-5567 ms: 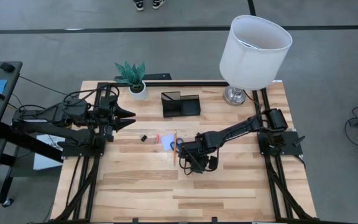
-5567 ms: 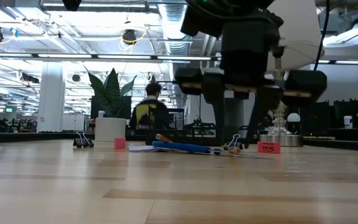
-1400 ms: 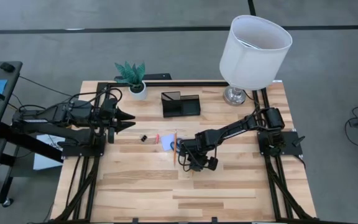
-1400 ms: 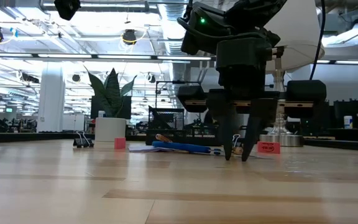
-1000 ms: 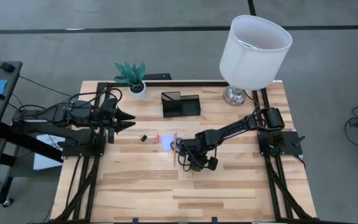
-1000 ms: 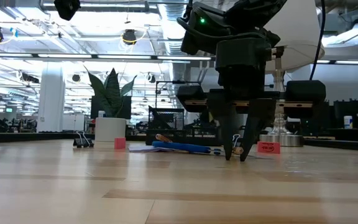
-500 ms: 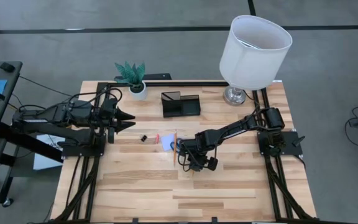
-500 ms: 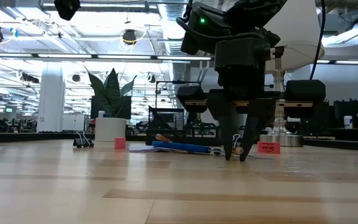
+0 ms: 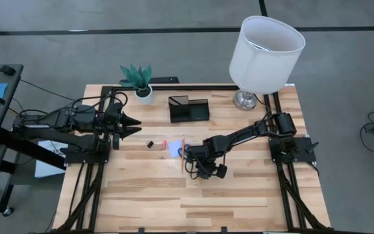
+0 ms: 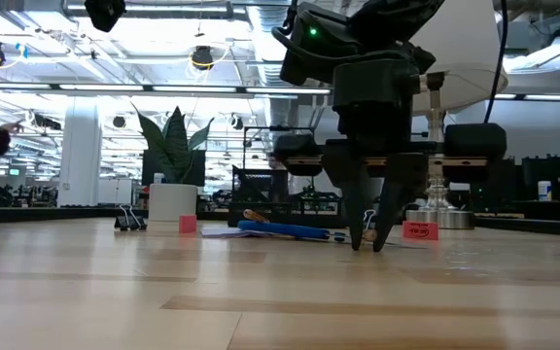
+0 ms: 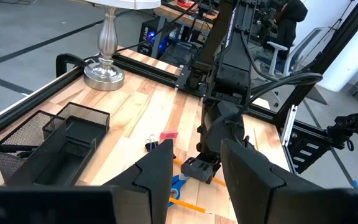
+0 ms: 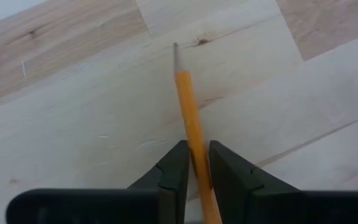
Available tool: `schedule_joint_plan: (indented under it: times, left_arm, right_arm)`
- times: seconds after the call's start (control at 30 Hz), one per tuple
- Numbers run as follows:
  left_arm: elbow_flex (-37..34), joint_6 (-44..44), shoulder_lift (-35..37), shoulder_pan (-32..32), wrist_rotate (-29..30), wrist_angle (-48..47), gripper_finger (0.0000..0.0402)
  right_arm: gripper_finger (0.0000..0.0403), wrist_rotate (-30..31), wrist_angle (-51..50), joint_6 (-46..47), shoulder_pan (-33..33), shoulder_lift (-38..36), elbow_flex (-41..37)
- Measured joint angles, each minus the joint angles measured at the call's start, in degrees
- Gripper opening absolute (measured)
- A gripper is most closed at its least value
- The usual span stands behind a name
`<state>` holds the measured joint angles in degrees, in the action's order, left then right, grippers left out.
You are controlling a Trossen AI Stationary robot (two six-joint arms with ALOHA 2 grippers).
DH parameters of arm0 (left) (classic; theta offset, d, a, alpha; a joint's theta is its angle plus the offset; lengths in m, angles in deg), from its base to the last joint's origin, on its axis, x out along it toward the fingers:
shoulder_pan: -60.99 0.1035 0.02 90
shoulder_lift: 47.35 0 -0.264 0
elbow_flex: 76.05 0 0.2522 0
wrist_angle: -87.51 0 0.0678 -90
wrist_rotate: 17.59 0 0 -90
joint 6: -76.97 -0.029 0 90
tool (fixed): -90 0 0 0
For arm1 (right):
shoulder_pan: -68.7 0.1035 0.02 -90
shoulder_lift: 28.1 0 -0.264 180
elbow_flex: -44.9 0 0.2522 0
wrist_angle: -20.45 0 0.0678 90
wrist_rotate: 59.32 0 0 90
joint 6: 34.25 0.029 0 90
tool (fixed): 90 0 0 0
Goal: Pick and place office supplies into organizer
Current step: Put the right pencil into the desk organizer
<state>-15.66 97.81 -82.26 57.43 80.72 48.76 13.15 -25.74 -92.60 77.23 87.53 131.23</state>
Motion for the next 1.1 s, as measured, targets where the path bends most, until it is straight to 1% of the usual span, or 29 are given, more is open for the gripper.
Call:
schedule_joint_plan:
  times: [0.27,0.33,0.53,0.77,0.97,1.1]
  left_arm:
    - [0.0,0.0,0.0,0.0,0.0,0.0,0.0126]
    - [0.0,0.0,0.0,0.0,0.0,0.0,0.0126]
    - [0.0,0.0,0.0,-0.01,0.0,0.0,0.0126]
    - [0.0,0.0,0.01,-0.01,0.0,0.0,0.0126]
    - [0.0,0.0,0.0,0.0,0.02,0.0,0.0126]
    - [0.0,0.0,0.0,0.0,0.02,0.0,0.0126]
  right_arm:
    - [0.002,0.23,-0.51,0.04,0.0,0.07,0.55]
    - [0.002,0.23,-0.51,0.37,0.0,0.07,0.55]
    - [0.0038,0.95,-0.46,1.4,0.02,0.07,0.58]
    - [0.0017,1.09,-0.51,1.42,0.07,0.03,0.61]
    - [0.0035,1.82,-0.48,2.39,0.1,0.03,0.64]
    - [0.003,3.01,-2.06,3.03,0.21,0.07,1.72]
